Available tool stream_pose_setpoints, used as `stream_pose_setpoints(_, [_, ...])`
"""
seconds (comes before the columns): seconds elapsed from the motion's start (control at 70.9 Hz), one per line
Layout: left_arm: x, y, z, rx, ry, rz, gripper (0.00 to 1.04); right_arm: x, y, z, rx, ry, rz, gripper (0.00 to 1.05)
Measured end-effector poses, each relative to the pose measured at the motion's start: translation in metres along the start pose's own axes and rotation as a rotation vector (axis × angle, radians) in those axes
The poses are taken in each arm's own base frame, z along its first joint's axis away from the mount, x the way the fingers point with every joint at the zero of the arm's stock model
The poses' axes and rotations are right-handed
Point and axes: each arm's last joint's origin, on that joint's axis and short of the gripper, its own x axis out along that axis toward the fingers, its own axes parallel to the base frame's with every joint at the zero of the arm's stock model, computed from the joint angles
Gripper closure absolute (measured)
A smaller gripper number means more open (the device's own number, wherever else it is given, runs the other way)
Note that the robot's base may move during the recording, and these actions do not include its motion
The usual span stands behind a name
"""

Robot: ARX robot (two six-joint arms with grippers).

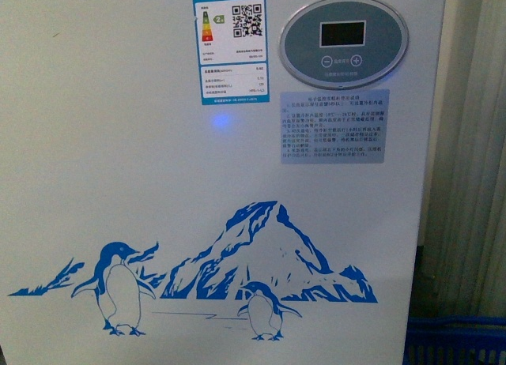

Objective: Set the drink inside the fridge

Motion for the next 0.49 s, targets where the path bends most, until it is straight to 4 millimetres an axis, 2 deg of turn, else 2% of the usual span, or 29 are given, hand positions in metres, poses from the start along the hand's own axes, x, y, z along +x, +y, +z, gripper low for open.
stream_pose_setpoints(0.169, [0.0000,0.0000,0.0000,0.000,0.000,0.000,0.08,-0.0023,0.0024,0.0107,-0.002,-0.114,-0.009,0.62])
stream_pose_setpoints(0.493, [0.0000,0.0000,0.0000,0.000,0.000,0.000,0.08,-0.0022,0.0027,0.0105,-0.012,-0.116,-0.006,0.62])
